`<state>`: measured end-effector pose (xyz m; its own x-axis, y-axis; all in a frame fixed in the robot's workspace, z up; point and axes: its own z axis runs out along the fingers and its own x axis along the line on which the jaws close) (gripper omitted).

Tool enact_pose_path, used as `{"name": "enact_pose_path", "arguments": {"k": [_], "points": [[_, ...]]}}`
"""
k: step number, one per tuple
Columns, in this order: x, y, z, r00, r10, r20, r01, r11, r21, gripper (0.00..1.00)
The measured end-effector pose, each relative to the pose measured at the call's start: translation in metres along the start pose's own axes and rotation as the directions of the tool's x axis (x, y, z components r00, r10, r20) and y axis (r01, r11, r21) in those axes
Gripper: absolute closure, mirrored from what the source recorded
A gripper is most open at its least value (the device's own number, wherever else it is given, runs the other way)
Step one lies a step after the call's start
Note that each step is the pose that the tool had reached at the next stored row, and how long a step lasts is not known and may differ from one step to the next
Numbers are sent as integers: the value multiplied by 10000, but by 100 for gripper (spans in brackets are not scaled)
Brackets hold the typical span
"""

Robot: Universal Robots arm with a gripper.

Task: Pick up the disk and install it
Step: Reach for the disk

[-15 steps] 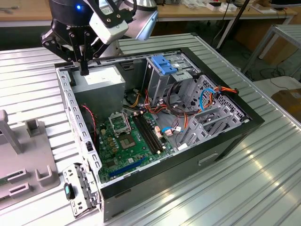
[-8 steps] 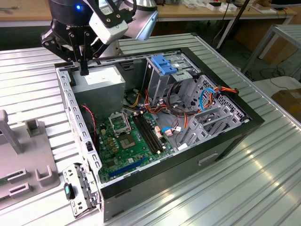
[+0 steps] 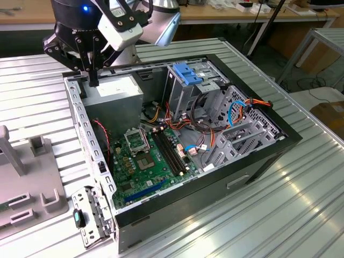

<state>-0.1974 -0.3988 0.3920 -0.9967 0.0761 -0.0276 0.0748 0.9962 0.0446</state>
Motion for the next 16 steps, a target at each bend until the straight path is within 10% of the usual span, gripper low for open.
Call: {"name": "enact_pose_path", "arguments": {"k": [16], "points": [[46, -3, 0, 10000, 1, 0, -1, 10000, 0, 89]]}}
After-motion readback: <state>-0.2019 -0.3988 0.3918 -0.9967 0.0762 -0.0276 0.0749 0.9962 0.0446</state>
